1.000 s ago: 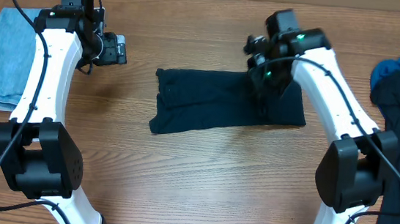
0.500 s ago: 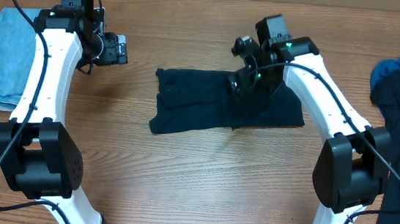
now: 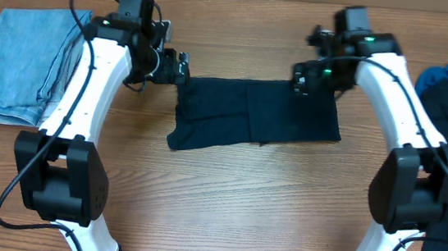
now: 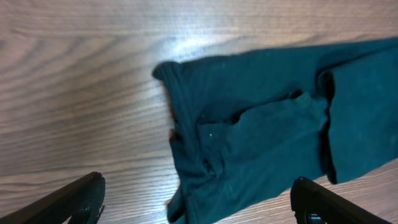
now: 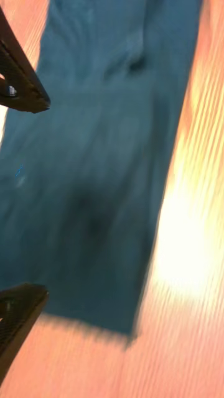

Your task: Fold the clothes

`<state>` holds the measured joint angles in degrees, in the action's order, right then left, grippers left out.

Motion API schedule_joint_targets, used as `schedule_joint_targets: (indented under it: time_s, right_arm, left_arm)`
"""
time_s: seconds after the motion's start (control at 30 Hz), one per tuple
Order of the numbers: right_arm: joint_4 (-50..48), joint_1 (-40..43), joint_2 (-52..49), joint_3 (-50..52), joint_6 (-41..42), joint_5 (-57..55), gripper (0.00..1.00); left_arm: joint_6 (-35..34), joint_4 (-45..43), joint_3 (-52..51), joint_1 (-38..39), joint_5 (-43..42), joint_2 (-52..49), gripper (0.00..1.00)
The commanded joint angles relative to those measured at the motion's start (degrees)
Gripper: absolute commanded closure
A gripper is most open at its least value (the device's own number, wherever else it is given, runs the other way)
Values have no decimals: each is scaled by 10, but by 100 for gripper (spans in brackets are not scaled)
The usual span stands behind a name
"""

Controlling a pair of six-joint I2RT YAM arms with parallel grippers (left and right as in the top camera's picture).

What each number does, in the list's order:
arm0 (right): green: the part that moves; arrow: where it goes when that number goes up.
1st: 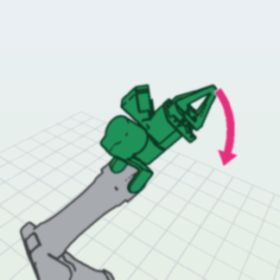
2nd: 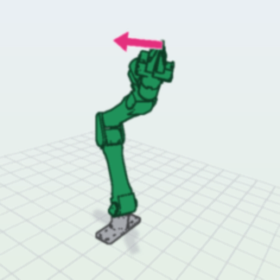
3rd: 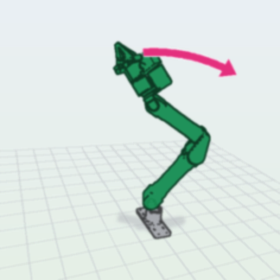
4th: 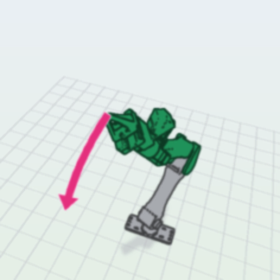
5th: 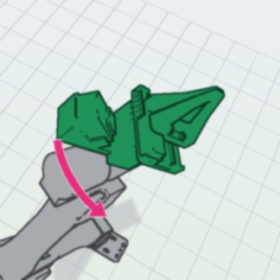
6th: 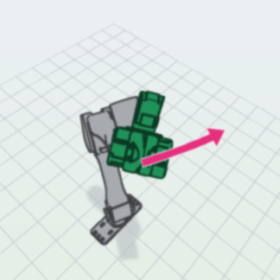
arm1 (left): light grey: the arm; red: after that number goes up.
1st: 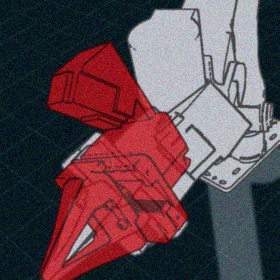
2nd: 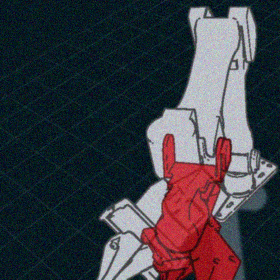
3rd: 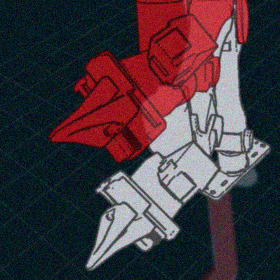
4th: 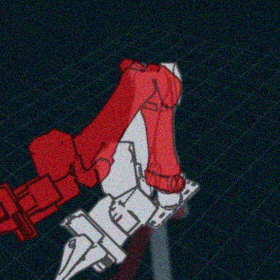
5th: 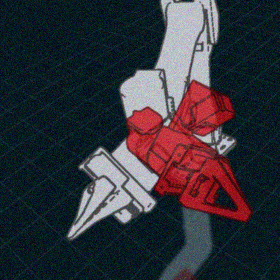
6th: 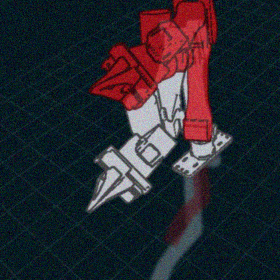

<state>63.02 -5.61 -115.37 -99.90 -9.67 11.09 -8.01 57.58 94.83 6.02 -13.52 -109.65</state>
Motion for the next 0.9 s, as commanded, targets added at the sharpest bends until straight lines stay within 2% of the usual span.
schedule_joint_targets:
  time_s: [0.0,0.13,0.23,0.3,0.43,0.5,0.57,0.6,0.67,0.73,0.87]
  right_arm:
    - [7,56,3,21,-25,-16,9]
    - [-40,92,2,84,-29,-11,10]
    - [-97,97,2,143,-44,15,15]
    - [-138,95,2,186,-60,45,23]
    - [-227,95,2,258,-60,45,25]
    - [-253,95,2,273,-60,47,49]
    - [-257,95,2,270,-60,63,80]
    - [-257,95,2,268,-60,64,89]
    - [-247,101,2,249,-60,61,96]
    - [-209,110,3,208,-60,45,96]
    - [-120,111,3,104,-60,-62,96]
  left_arm:
    - [-14,-22,-52,3,0,1,1]
    - [-14,-24,-70,3,0,1,1]
    - [-12,-30,-70,3,0,1,1]
    - [-12,-35,-70,3,0,1,1]
    - [-12,-36,-70,3,0,1,1]
    - [-10,-37,-70,3,1,1,1]
    - [-10,-37,-70,3,7,1,1]
    - [-10,-37,-70,3,7,1,1]
    - [5,-39,-70,3,12,1,1]
    - [7,-35,-63,2,52,2,2]
    - [7,-34,-46,-7,56,2,1]
